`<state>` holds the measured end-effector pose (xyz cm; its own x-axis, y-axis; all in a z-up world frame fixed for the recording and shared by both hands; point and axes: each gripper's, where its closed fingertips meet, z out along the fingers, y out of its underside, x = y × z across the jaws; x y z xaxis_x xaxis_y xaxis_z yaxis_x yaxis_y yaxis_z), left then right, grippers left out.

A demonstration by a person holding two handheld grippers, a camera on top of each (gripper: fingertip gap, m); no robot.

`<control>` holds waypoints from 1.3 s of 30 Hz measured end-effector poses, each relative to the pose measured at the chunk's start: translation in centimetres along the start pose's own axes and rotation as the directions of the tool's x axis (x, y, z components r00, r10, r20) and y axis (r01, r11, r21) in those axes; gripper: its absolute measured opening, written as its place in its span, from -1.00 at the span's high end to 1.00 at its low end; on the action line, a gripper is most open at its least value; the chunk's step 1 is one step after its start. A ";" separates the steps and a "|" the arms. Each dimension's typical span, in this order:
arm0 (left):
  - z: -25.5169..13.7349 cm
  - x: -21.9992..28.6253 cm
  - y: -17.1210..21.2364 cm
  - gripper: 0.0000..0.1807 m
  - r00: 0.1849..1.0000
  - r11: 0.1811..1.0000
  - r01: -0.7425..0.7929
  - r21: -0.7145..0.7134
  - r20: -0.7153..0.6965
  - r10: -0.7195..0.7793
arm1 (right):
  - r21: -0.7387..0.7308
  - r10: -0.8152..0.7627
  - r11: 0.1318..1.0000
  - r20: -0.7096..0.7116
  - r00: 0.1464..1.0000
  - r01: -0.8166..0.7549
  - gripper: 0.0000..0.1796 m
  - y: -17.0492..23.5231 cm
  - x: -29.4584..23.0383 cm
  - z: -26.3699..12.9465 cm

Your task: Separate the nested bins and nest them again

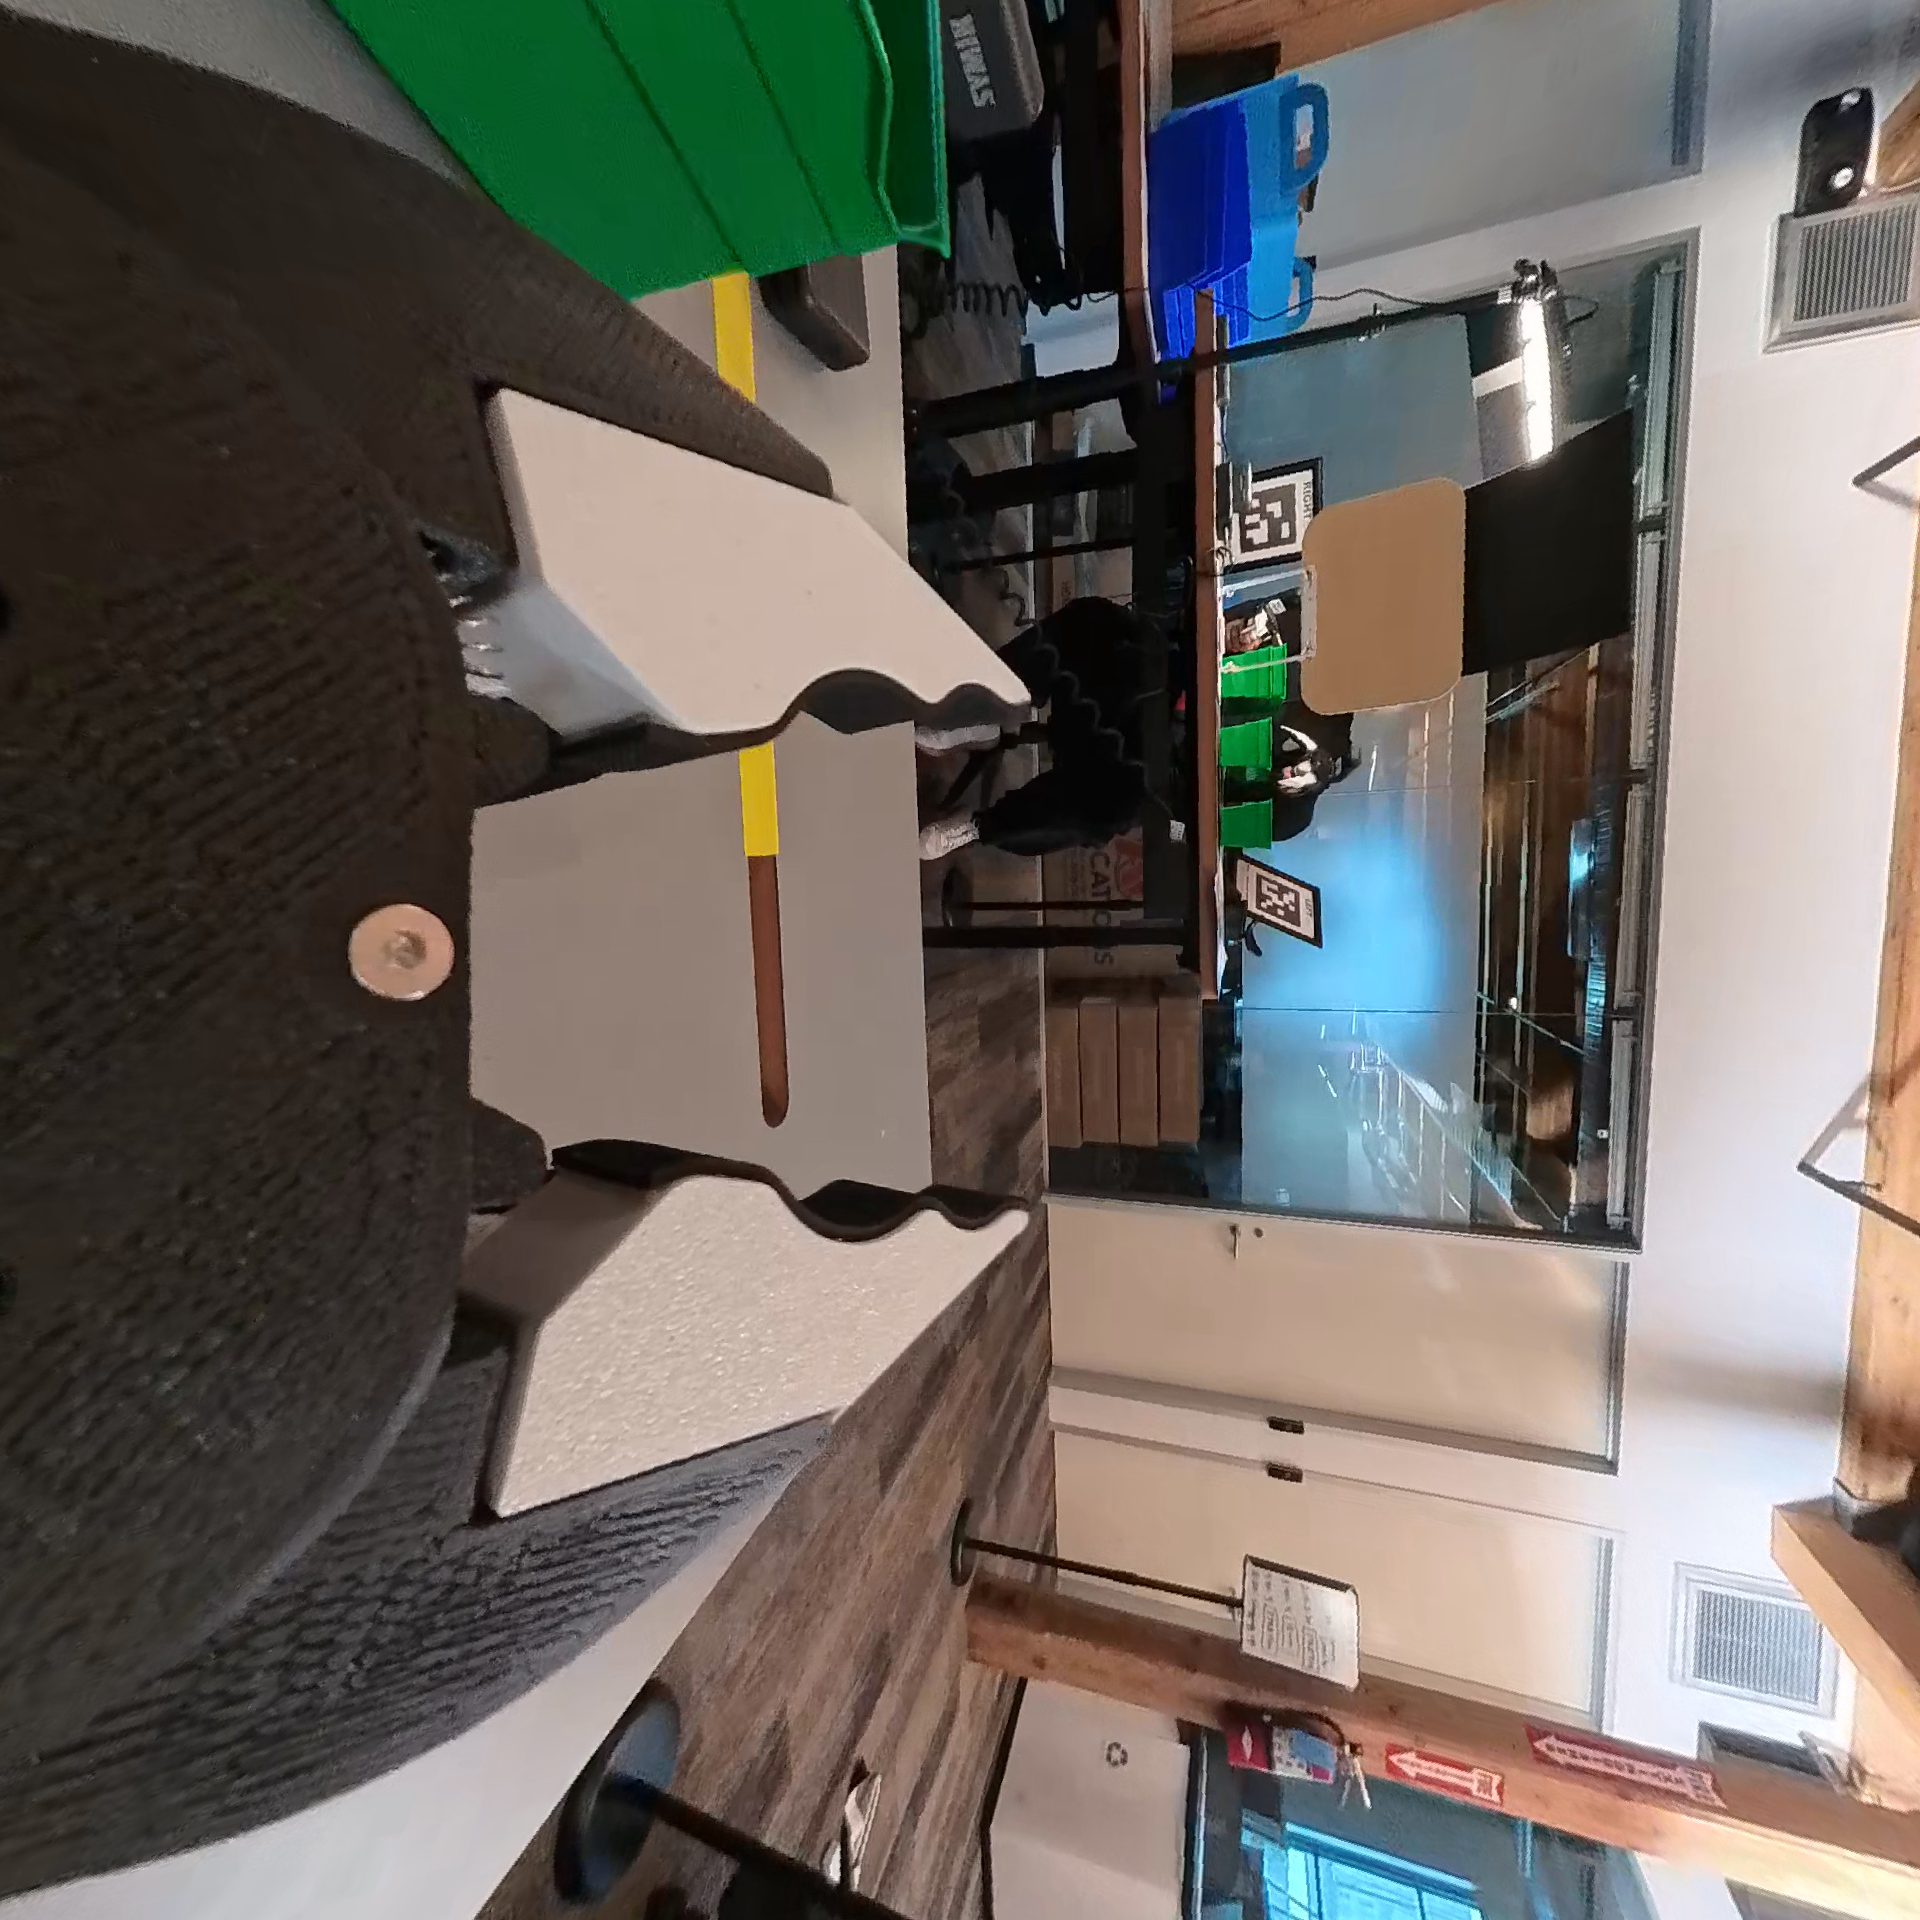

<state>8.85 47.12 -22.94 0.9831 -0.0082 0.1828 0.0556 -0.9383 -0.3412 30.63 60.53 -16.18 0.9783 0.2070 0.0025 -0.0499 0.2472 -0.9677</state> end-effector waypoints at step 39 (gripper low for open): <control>-16.2 -35.5 14.2 -0.61 0.857 0.876 0.482 -0.009 0.211 -0.469 | -0.149 0.101 0.985 0.109 0.989 -0.085 -0.07 3.3 -2.8 1.1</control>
<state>-28.11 28.44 -19.36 0.8537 0.5063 0.1221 0.5208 -0.8291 -0.2031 27.55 61.77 -19.11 0.9406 0.3325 -0.0681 -0.1020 0.0854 -0.9911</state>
